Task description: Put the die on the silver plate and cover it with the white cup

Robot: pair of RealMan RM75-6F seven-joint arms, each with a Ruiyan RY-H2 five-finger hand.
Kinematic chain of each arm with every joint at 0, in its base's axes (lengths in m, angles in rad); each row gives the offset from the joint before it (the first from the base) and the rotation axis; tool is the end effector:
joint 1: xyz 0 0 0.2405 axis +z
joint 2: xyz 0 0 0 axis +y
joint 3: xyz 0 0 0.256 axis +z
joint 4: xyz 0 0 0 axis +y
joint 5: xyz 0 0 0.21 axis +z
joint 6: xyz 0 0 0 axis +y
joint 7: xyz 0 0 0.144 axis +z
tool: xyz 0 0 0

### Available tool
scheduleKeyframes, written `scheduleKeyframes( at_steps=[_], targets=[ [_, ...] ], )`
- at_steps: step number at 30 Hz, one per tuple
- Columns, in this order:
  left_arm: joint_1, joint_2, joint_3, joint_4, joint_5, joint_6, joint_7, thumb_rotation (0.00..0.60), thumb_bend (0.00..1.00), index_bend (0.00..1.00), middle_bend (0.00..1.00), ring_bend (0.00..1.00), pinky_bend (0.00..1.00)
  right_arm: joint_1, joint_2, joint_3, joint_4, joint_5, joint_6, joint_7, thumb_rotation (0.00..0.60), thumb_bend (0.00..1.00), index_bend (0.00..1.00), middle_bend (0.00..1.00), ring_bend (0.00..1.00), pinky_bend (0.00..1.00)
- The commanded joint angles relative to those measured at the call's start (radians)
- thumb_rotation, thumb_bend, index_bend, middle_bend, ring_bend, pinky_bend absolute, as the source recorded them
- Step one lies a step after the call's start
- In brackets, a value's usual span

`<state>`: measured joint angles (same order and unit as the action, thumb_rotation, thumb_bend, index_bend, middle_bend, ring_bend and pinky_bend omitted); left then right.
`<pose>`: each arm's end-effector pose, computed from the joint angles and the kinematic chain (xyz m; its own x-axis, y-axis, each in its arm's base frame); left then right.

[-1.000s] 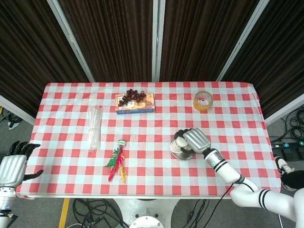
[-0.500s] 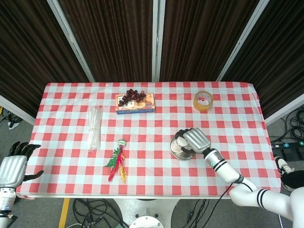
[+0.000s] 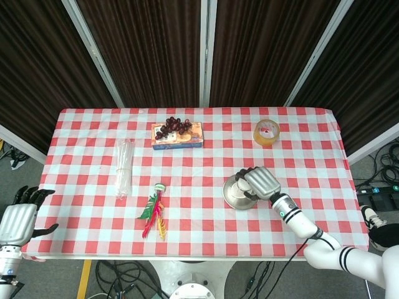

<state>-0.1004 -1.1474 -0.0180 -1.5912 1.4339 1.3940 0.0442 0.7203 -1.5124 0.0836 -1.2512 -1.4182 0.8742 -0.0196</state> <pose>-0.3262 0.1782 0.1391 0.4194 0.1209 0.8997 0.9037 0.0387 -0.4264 -0.2000 -0.3515 -0.0093 0.5376 -0.2891 0.7921 -0.7977 -0.4789 0.3666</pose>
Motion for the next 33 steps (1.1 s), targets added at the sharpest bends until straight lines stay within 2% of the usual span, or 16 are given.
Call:
scheduleKeyframes(
  at_steps=[1,7,15,22,30,33],
  targets=[
    [0.001,0.000,-0.001,0.000,-0.003,0.000,-0.001,0.600,0.03,0.22,0.22,0.12,0.08,0.000,-0.006,0.003,-0.001,0.000,0.010,-0.003,0.600,0.30,0.58,0.45,0.38,0.47],
    [0.001,-0.003,0.000,0.004,-0.003,-0.002,-0.002,0.600,0.03,0.22,0.22,0.12,0.08,-0.002,0.038,-0.042,-0.078,-0.048,-0.008,0.048,0.600,0.30,0.58,0.46,0.37,0.46],
    [0.003,-0.003,0.000,0.005,-0.002,0.002,-0.007,0.600,0.03,0.22,0.22,0.12,0.08,0.003,-0.005,0.001,0.005,0.005,0.009,-0.023,0.600,0.30,0.58,0.45,0.37,0.46],
    [0.005,-0.003,0.000,0.005,-0.001,0.005,-0.008,0.600,0.03,0.22,0.22,0.12,0.08,0.003,0.045,-0.047,-0.096,-0.053,-0.007,0.017,0.600,0.30,0.57,0.45,0.37,0.46],
    [0.005,-0.004,0.000,0.006,0.002,0.006,-0.009,0.600,0.03,0.22,0.22,0.12,0.08,0.008,-0.004,-0.001,0.020,0.008,0.005,-0.041,0.600,0.30,0.57,0.45,0.37,0.46],
    [0.003,-0.003,-0.002,0.005,0.000,0.005,-0.008,0.600,0.03,0.22,0.22,0.12,0.08,0.006,0.004,-0.012,-0.008,-0.009,0.004,-0.019,0.600,0.30,0.57,0.45,0.37,0.46]
  ],
)
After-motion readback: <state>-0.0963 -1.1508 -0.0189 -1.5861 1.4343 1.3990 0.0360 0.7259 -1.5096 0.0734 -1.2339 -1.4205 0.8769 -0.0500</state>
